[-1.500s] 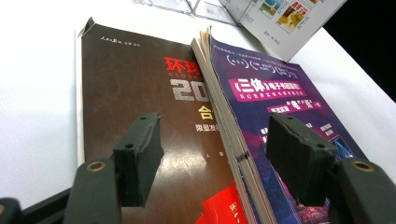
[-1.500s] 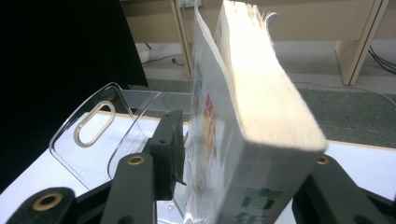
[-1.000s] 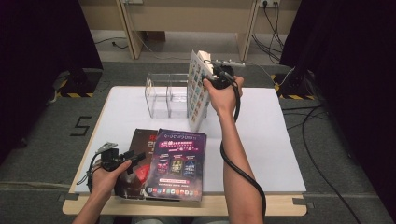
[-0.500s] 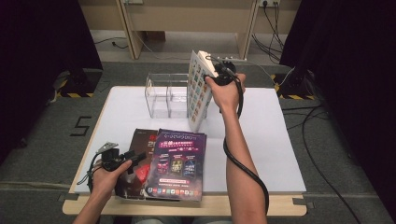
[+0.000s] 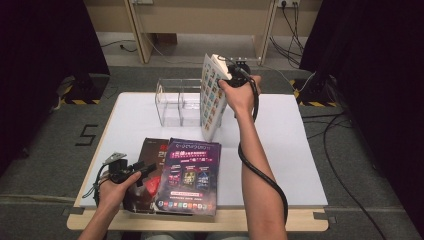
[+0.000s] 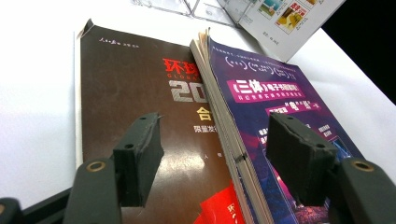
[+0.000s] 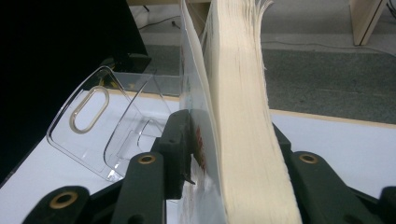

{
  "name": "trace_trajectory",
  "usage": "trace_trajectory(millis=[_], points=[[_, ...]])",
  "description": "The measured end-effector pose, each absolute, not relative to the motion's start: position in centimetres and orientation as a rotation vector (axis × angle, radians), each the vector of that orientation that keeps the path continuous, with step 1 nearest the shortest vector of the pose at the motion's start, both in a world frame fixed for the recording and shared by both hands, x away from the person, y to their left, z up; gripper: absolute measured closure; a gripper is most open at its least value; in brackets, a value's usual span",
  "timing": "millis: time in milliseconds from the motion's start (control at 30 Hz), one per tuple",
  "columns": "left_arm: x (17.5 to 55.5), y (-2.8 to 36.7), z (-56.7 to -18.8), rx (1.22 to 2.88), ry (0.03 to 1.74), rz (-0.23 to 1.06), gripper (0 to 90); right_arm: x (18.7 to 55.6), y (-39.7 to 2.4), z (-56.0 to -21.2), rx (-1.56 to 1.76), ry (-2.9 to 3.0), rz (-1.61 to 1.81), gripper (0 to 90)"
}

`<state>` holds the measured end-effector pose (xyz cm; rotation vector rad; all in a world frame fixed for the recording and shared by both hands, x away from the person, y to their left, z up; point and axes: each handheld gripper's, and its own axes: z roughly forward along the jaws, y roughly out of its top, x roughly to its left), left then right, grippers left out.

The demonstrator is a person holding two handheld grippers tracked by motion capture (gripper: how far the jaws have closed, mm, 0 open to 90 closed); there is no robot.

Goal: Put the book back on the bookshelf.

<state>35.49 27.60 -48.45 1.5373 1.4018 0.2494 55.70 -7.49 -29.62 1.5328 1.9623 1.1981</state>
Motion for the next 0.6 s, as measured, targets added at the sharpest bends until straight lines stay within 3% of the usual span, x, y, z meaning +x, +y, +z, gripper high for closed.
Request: trace_trajectory(millis=[167,600], points=[[35.49,27.57,-48.48,1.536,1.402,0.248,35.2,55.89,-7.27,-29.66,1.539,1.963,1.186,62.4],[35.55,27.60,-48.61,1.542,1.403,0.244,35.2,55.83,-6.96,-29.79,1.545,1.961,1.207,72.8]])
